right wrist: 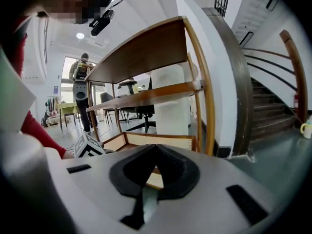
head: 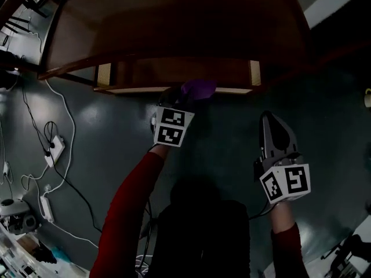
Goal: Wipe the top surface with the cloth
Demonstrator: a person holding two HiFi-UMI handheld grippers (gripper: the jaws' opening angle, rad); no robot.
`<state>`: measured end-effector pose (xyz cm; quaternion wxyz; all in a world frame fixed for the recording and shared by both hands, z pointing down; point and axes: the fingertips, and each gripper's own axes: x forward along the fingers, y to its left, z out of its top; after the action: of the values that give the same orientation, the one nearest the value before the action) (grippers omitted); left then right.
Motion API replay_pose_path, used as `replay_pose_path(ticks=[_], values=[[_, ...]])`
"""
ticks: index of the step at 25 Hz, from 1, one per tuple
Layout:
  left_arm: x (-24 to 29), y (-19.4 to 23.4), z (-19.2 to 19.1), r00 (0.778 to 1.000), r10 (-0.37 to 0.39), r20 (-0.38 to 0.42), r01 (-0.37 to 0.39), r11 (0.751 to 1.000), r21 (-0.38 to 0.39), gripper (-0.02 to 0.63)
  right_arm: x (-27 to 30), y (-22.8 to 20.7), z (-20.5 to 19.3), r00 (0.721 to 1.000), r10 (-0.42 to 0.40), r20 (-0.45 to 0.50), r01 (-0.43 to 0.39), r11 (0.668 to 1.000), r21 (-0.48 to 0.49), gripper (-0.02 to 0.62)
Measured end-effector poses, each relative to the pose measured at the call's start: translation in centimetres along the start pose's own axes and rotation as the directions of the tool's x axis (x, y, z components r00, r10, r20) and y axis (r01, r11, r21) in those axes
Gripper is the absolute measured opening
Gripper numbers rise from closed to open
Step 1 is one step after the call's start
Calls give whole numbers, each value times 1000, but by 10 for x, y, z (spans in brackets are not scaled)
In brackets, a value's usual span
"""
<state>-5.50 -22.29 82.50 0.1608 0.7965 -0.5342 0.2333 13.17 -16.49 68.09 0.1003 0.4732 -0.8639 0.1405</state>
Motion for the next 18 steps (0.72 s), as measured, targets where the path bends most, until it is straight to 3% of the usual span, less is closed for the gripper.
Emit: replay_pose_path(ticks=[3,5,10,14,18], values=[[-38,68,-13,991,131,-11,-131,990,-46,57,19,17,2,999,49,-7,-49,999,-12,12],[-68,116,-26,972,234,-22,-235,969,-75,57,29,26,3,997,75,0,-75,997,-11,12],[-137,224,-72,874,474,-108,-486,861,-148,57,48,39,3,993,115,14,-115,993,-8,12],[-163,265,-88,810,566,-154,-586,792,-170,57,56,46,3,990,142,11,-142,990,-22,12],[-172,279,-92,780,604,-167,-626,757,-189,57,55,46,4,989,145,5,-145,989,-30,12]])
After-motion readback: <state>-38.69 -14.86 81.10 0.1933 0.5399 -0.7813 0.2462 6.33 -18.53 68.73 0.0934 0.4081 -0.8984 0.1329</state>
